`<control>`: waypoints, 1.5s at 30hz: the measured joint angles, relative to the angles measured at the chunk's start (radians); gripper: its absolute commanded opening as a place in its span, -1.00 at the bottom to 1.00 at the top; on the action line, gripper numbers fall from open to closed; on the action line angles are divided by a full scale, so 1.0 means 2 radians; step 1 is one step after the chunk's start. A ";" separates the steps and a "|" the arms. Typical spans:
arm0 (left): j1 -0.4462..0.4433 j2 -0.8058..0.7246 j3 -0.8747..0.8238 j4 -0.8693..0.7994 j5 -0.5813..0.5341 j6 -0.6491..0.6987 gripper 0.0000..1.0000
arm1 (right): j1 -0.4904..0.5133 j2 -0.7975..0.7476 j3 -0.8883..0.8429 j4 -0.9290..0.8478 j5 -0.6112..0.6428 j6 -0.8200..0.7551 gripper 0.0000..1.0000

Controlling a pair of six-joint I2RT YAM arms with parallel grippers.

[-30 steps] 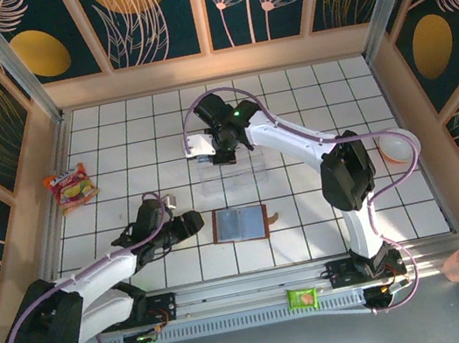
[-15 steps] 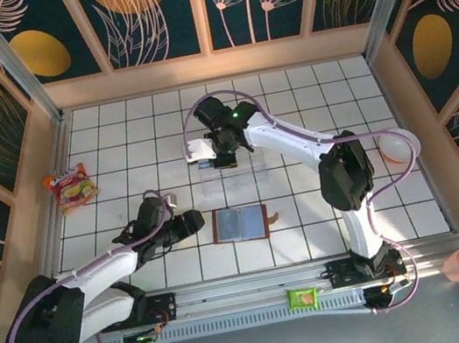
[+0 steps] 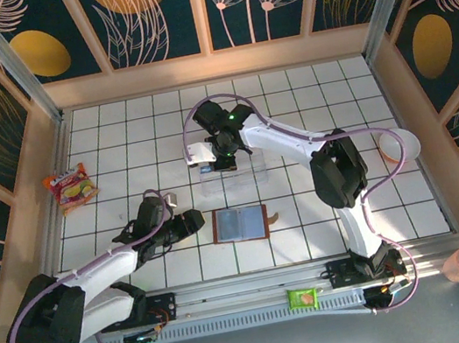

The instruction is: Take the credit cards out of the card holder

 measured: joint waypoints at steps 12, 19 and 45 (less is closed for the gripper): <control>0.000 0.001 0.000 0.003 0.000 0.000 0.34 | -0.001 0.033 0.013 0.000 0.002 0.015 -1.00; 0.000 0.004 0.000 0.006 0.001 0.000 0.34 | -0.001 0.039 0.013 0.002 0.004 0.022 -0.52; 0.000 -0.107 -0.014 0.021 -0.050 0.000 0.53 | 0.023 -0.212 -0.278 0.373 -0.003 0.479 -0.17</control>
